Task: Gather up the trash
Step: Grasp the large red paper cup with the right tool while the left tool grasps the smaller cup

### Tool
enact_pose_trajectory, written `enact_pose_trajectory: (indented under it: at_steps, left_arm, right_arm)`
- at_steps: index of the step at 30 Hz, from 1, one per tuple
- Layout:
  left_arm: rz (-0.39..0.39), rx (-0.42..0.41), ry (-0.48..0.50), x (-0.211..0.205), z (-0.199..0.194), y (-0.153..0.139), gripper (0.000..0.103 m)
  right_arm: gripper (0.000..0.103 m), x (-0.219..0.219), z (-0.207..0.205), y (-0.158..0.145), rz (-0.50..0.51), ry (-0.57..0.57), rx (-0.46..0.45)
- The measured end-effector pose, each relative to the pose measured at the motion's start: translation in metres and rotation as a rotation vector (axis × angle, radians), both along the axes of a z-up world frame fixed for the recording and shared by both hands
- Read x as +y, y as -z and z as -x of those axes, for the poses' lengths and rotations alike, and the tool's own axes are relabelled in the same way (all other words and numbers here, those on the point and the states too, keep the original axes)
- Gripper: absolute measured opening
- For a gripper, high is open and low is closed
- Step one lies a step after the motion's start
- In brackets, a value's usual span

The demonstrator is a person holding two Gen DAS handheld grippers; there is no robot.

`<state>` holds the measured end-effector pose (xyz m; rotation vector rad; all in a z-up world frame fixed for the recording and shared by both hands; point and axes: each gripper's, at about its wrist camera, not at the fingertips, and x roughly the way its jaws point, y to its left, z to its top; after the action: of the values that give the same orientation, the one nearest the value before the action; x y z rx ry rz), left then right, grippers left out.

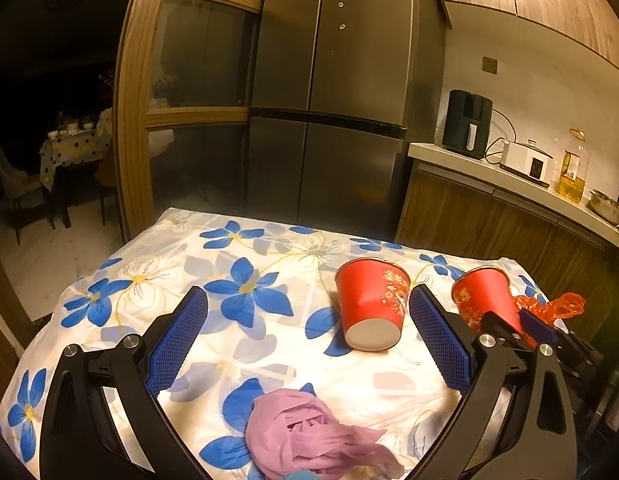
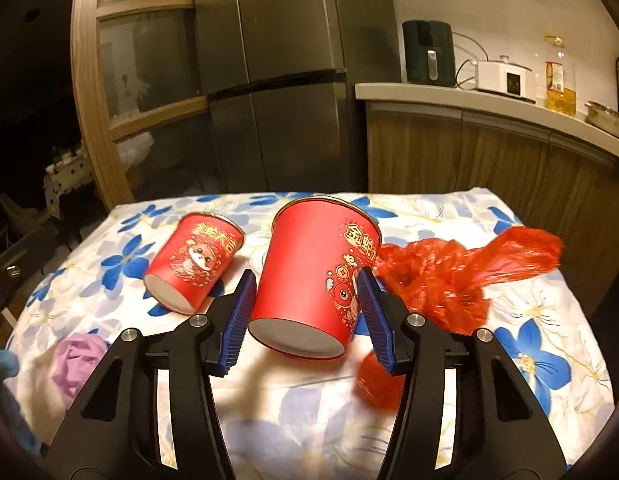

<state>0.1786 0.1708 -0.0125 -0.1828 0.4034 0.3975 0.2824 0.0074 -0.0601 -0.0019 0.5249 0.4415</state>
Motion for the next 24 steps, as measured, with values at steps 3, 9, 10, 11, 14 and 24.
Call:
enact_pose_trajectory:
  at_steps: [3,9,10,11,14,24]
  left_arm:
    - [0.009,-0.004,0.010,-0.004,-0.007,-0.001,0.096]
    - [-0.006,0.040,0.041,-0.021,-0.036,0.007,0.096]
    - [-0.003,0.053,0.044,-0.023,-0.045,0.010,0.096]
    - [0.000,0.059,0.044,-0.025,-0.050,0.011,0.096]
    - [-0.004,0.094,0.042,-0.027,-0.071,0.021,0.096]
    - [0.003,0.184,0.037,-0.023,-0.108,0.042,0.092]
  right_arm:
    - [0.052,-0.012,0.011,-0.009,-0.035,0.002,-0.030]
    - [0.052,-0.039,0.030,-0.026,-0.086,0.031,-0.094]
    - [0.052,-0.044,0.032,-0.029,-0.095,0.036,-0.101]
    - [0.052,-0.050,0.035,-0.031,-0.107,0.044,-0.108]
    - [0.052,-0.063,0.041,-0.034,-0.132,0.056,-0.115]
    - [0.052,-0.081,0.049,-0.033,-0.143,0.055,-0.126]
